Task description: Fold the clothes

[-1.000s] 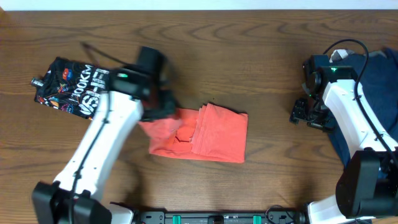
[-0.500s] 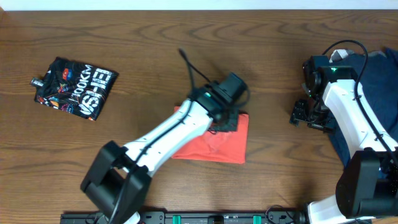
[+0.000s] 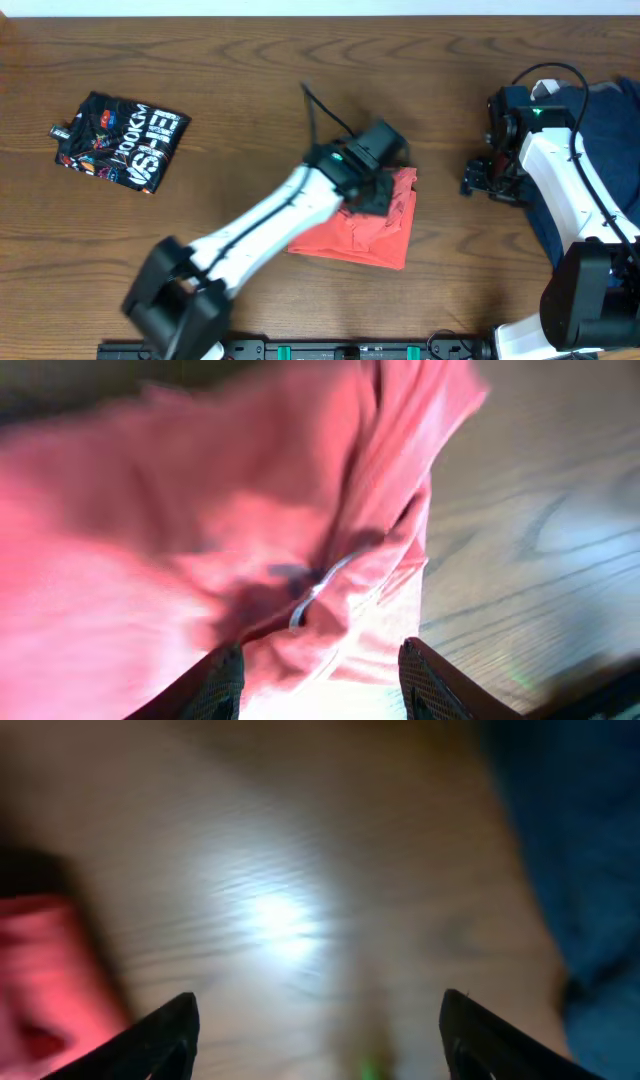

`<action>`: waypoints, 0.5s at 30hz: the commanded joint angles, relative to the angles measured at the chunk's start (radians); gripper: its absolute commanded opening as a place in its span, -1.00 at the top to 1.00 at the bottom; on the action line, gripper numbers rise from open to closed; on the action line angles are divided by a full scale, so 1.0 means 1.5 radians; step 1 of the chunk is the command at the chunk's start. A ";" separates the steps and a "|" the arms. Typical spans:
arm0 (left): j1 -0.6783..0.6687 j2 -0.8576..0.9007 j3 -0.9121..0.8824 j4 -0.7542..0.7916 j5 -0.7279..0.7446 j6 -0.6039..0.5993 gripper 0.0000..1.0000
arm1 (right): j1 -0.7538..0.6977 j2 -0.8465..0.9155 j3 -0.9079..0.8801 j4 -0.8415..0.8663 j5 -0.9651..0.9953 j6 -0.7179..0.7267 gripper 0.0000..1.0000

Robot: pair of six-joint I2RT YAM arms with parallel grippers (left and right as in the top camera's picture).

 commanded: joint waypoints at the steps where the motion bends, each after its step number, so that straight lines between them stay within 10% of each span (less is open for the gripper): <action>1: 0.068 -0.094 0.033 -0.005 -0.044 0.043 -0.03 | 0.002 -0.005 0.004 0.040 -0.252 -0.145 -0.47; 6: 0.184 -0.117 0.031 -0.008 -0.092 0.043 -0.03 | 0.056 -0.005 0.004 0.165 -0.486 -0.190 -0.35; 15: 0.284 -0.024 -0.004 -0.013 0.001 0.026 -0.04 | 0.239 0.012 0.001 0.187 -0.267 -0.129 -0.43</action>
